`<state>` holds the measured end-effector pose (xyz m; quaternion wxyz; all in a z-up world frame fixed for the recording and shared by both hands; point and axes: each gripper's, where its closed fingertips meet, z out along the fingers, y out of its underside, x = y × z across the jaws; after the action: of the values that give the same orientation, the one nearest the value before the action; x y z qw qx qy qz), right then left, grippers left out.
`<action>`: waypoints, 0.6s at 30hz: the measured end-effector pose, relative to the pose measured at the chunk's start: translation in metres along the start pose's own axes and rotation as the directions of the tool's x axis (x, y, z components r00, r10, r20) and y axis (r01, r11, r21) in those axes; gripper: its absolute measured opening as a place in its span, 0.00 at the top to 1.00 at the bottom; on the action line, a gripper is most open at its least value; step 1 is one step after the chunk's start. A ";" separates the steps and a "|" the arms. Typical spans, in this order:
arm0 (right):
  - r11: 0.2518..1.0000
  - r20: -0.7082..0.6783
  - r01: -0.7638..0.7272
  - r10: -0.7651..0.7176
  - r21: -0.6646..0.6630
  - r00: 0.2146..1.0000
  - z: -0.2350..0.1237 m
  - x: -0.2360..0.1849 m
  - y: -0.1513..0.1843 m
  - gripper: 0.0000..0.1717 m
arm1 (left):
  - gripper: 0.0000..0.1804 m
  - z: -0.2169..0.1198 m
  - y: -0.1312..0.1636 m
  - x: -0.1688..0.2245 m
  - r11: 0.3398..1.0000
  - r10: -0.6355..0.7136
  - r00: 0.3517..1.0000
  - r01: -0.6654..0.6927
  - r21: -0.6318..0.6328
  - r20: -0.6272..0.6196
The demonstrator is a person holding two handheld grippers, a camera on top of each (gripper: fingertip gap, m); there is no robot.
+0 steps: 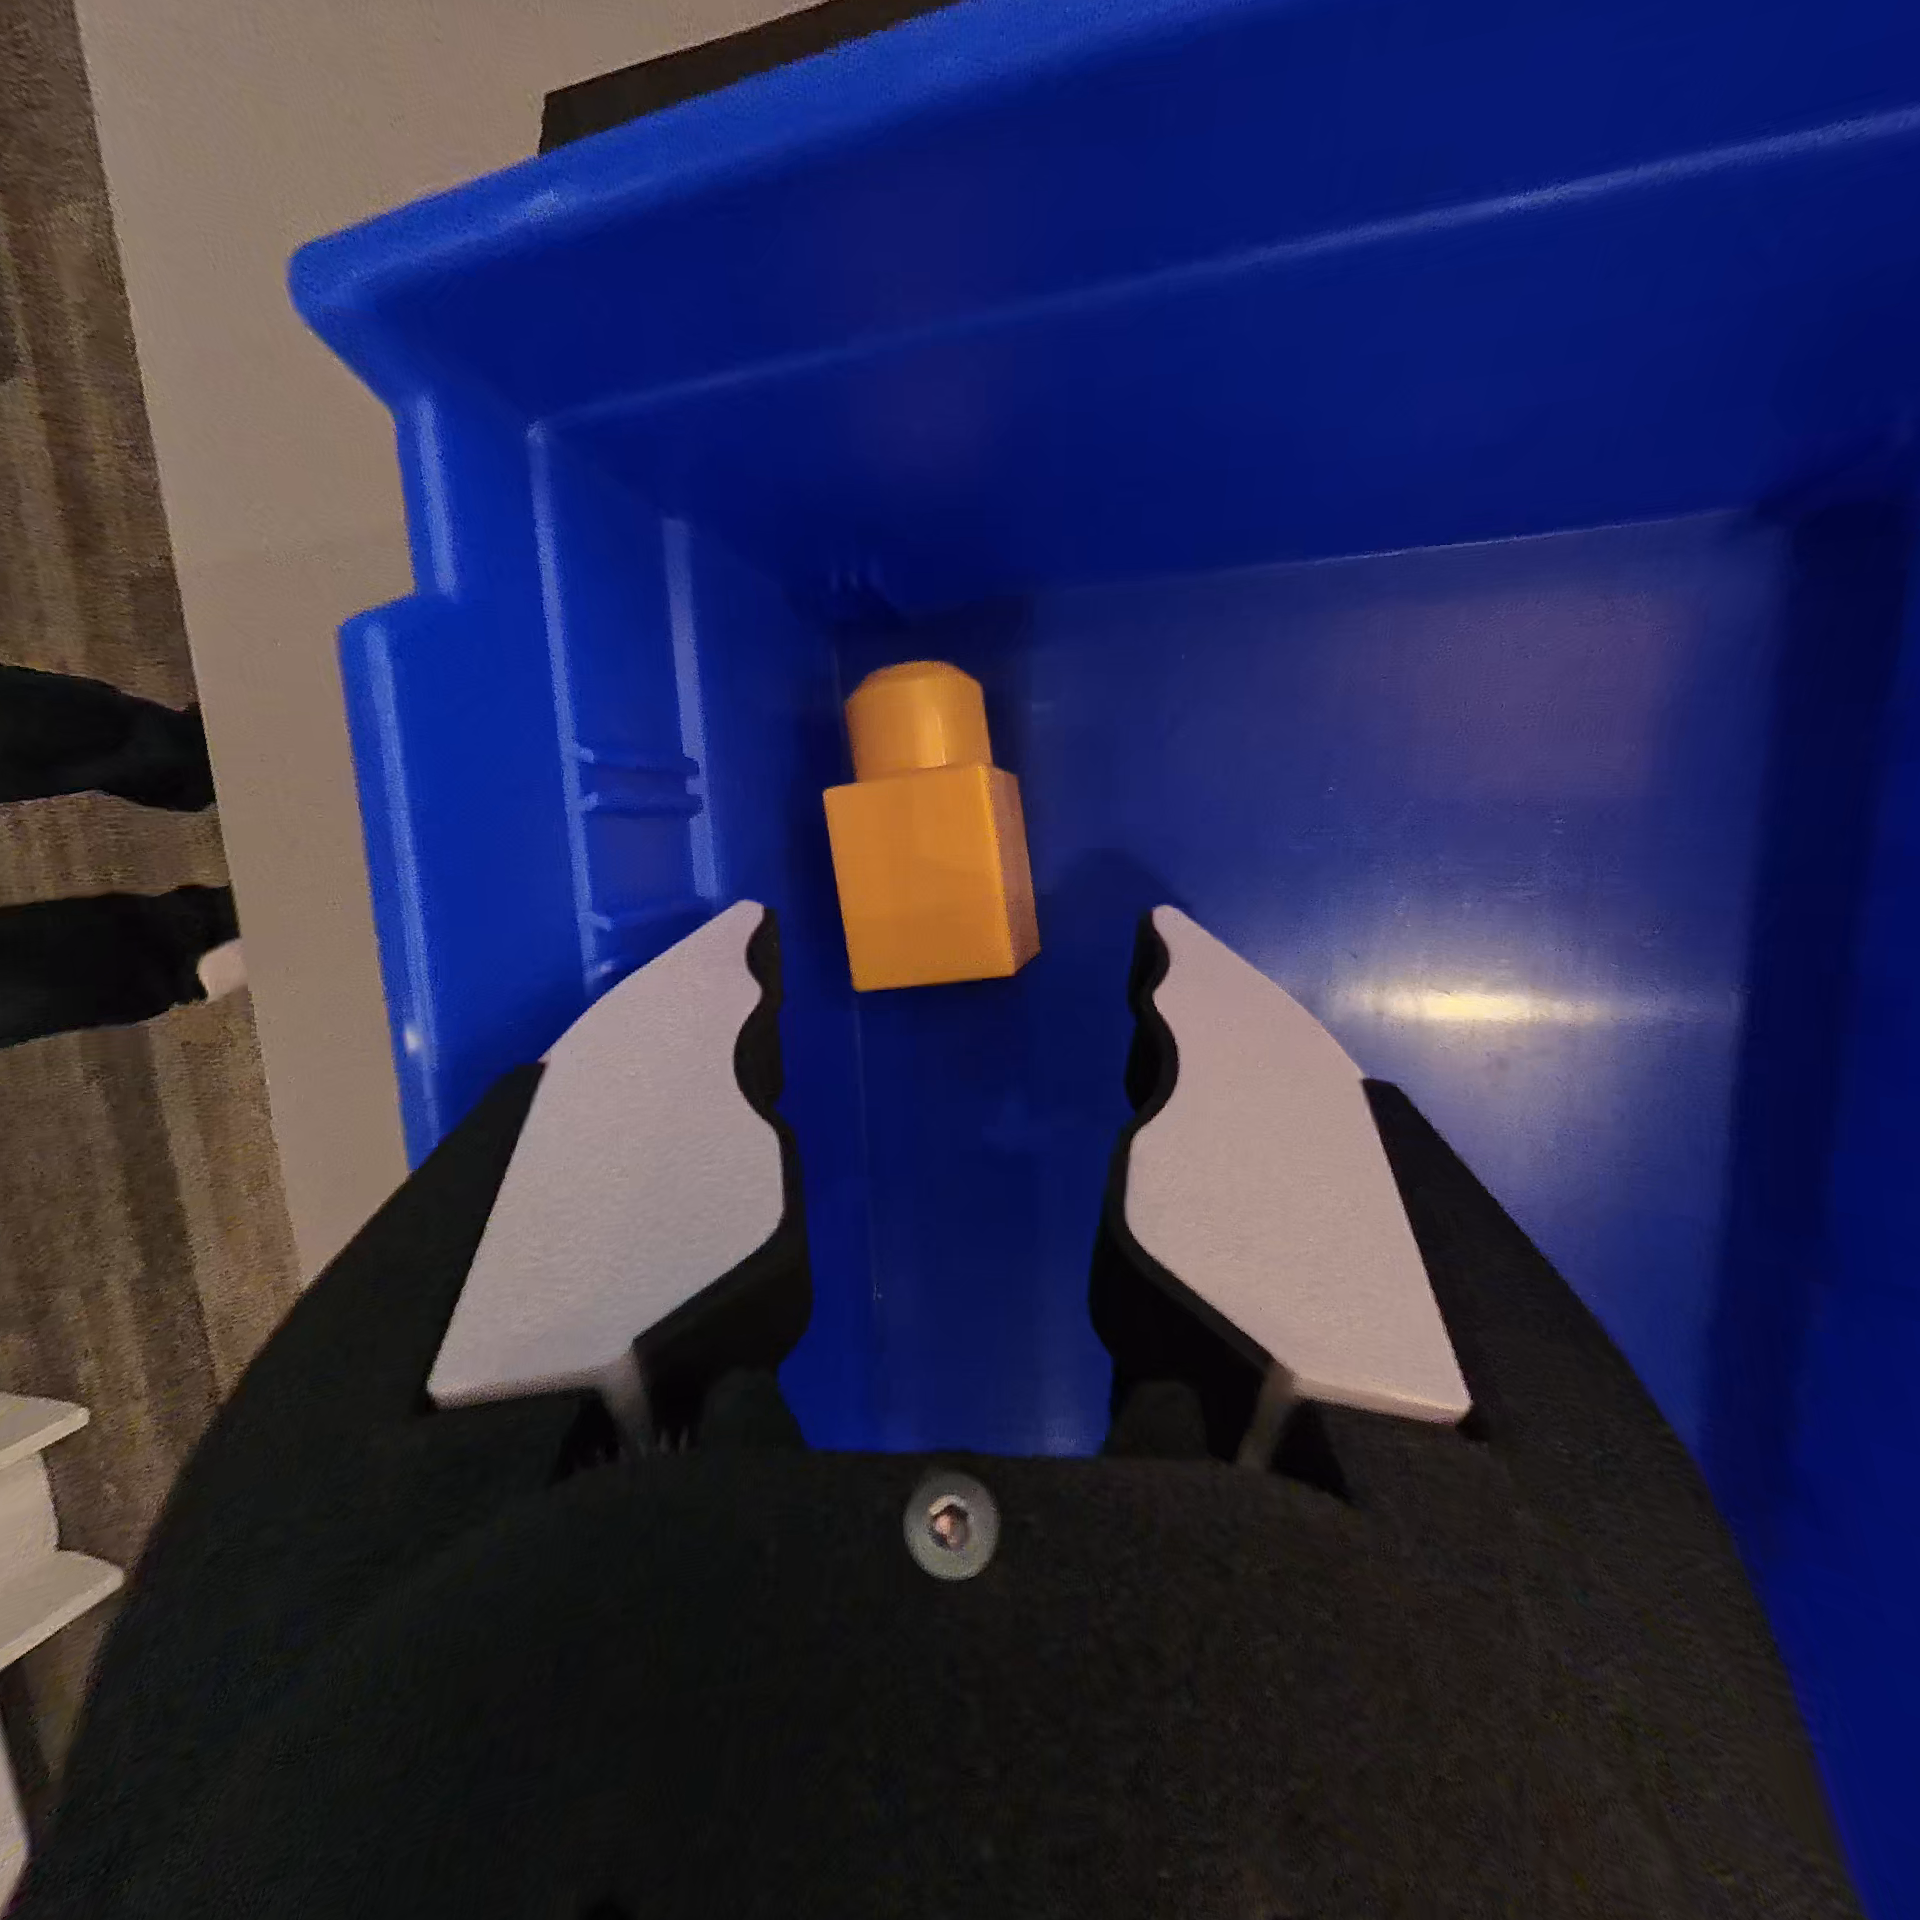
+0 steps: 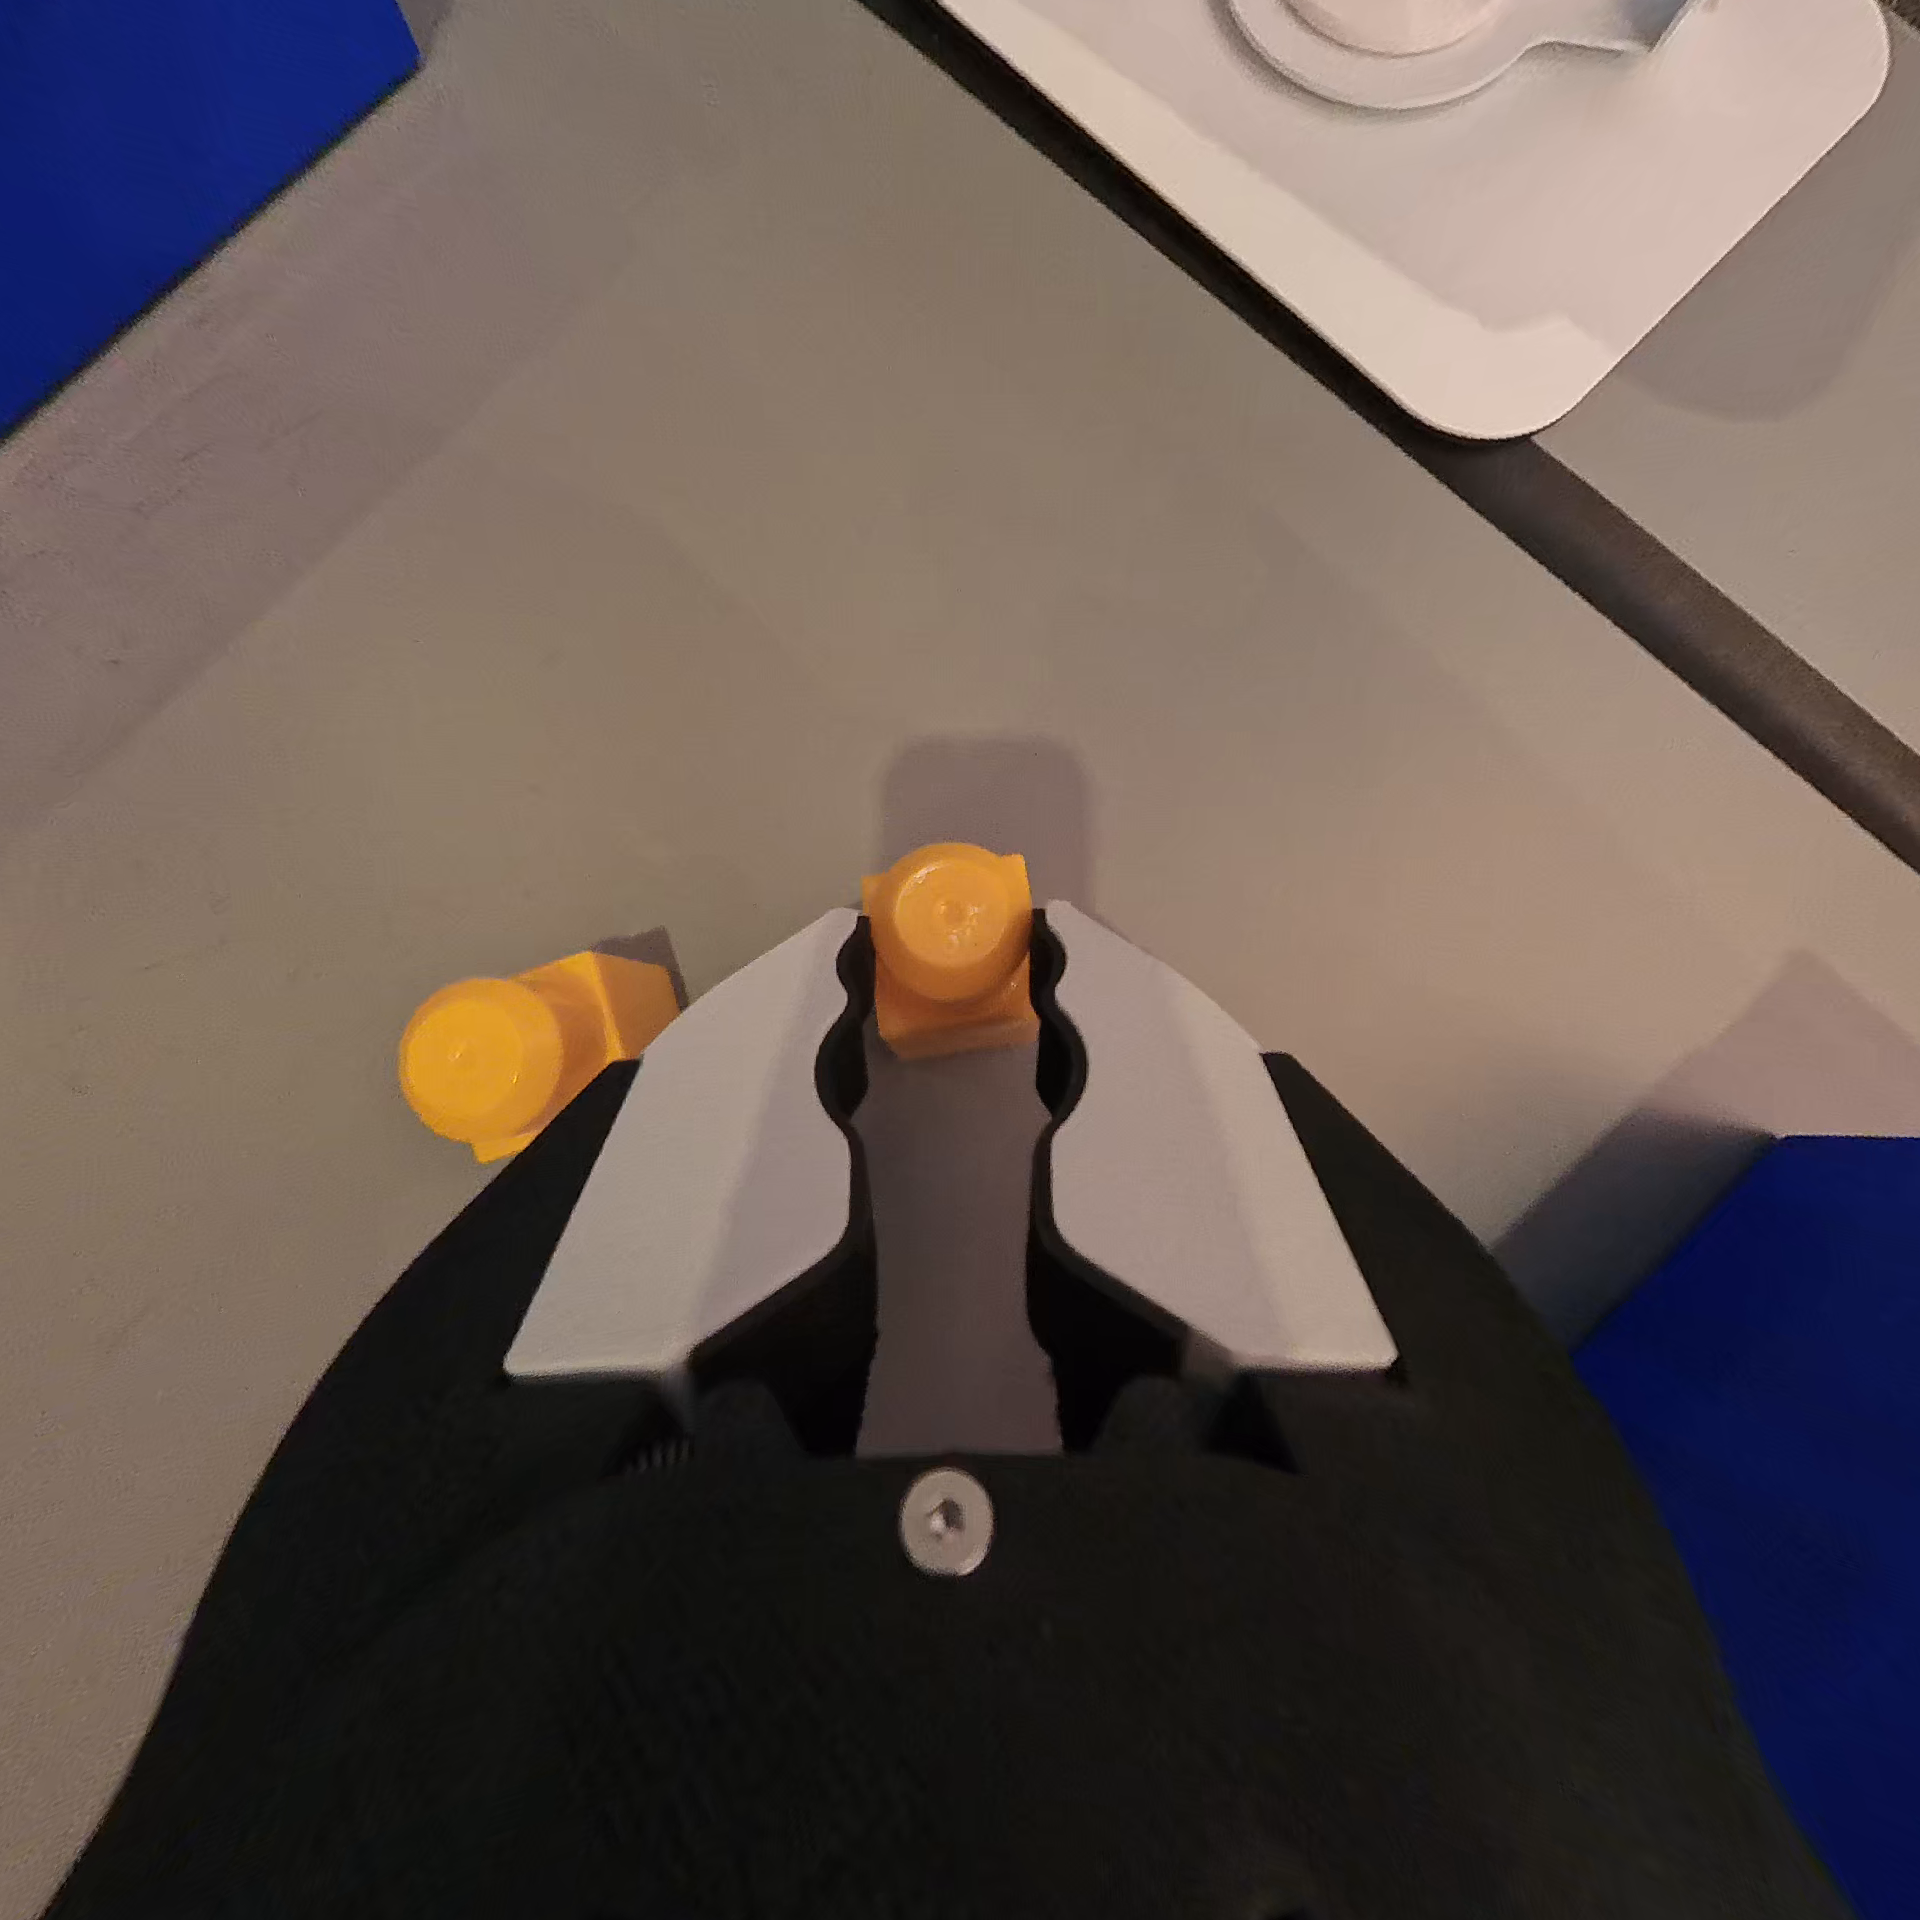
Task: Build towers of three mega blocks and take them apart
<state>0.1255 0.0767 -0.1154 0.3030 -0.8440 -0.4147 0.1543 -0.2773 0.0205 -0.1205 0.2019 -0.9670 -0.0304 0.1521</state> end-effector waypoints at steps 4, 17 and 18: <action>1.000 0.008 -0.010 0.010 0.000 1.000 0.000 0.000 0.001 0.83 | 0.66 0.014 0.003 0.004 0.999 0.004 1.000 -0.005 -0.032 -0.006; 1.000 0.049 -0.029 0.029 -0.003 0.998 0.000 -0.003 0.001 0.82 | 0.78 0.026 0.001 0.008 1.000 -0.018 0.992 0.017 -0.011 -0.126; 1.000 0.052 -0.029 0.029 -0.004 0.998 -0.001 -0.003 0.002 0.82 | 0.78 0.023 0.004 0.013 1.000 0.006 0.987 -0.010 -0.024 -0.160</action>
<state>0.1249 0.0733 -0.1158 0.2886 -0.8461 -0.4104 0.1799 -0.2720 0.0269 -0.1455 0.1913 -0.9786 -0.0123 0.0746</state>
